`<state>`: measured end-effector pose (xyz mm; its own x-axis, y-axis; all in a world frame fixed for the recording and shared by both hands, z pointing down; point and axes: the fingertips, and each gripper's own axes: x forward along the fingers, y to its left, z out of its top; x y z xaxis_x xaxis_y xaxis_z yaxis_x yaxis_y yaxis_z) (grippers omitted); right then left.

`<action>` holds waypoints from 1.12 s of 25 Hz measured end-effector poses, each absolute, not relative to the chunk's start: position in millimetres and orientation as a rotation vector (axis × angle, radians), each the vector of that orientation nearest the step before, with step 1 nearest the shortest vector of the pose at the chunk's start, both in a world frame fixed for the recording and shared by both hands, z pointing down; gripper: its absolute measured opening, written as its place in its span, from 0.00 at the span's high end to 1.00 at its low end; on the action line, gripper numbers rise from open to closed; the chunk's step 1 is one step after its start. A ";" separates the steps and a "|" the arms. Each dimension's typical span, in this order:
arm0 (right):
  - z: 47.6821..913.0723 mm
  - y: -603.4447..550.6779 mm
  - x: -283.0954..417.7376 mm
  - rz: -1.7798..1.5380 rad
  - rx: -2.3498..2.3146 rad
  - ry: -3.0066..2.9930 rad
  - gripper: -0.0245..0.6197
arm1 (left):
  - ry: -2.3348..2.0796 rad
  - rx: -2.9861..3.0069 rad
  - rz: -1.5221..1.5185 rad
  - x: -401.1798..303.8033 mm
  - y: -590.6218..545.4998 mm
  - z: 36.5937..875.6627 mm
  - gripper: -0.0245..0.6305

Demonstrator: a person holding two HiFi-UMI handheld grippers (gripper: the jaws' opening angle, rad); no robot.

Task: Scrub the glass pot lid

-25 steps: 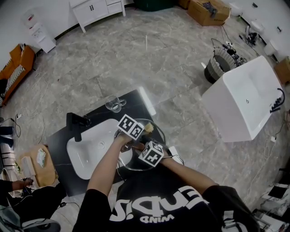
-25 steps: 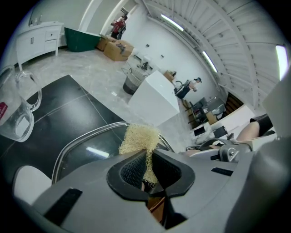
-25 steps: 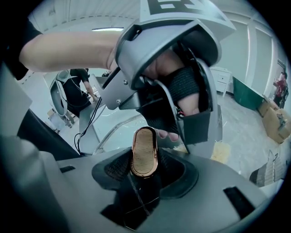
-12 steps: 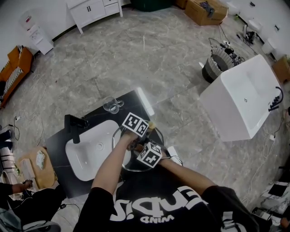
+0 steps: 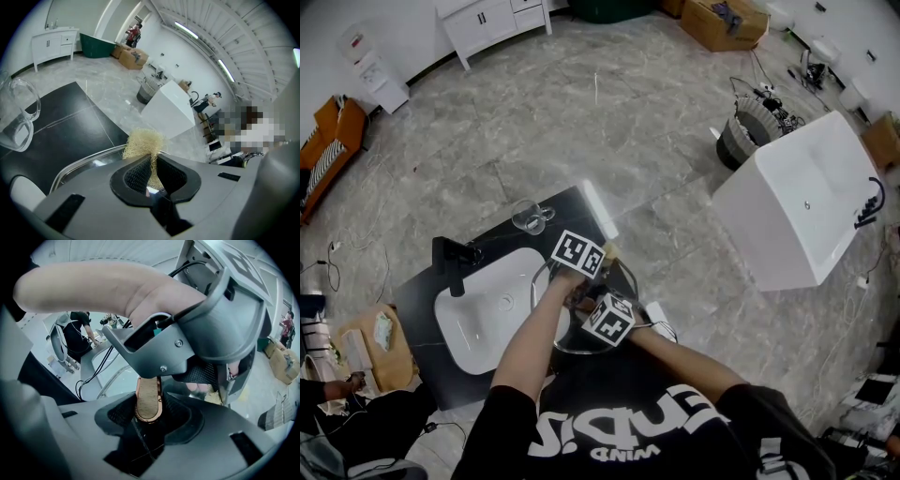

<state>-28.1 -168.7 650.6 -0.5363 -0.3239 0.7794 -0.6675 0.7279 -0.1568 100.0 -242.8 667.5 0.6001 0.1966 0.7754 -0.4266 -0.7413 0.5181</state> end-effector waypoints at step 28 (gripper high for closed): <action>654.4 -165.5 -28.2 0.598 0.725 -2.149 0.69 | -0.473 2.065 1.050 26.4 -290.0 669.3 0.89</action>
<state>-28.2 -165.5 654.4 -0.5372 -0.2995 0.7885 -0.6637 0.7269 -0.1761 26.4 -290.0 669.3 0.5935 0.0124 0.8048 -0.6106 -0.6445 0.4602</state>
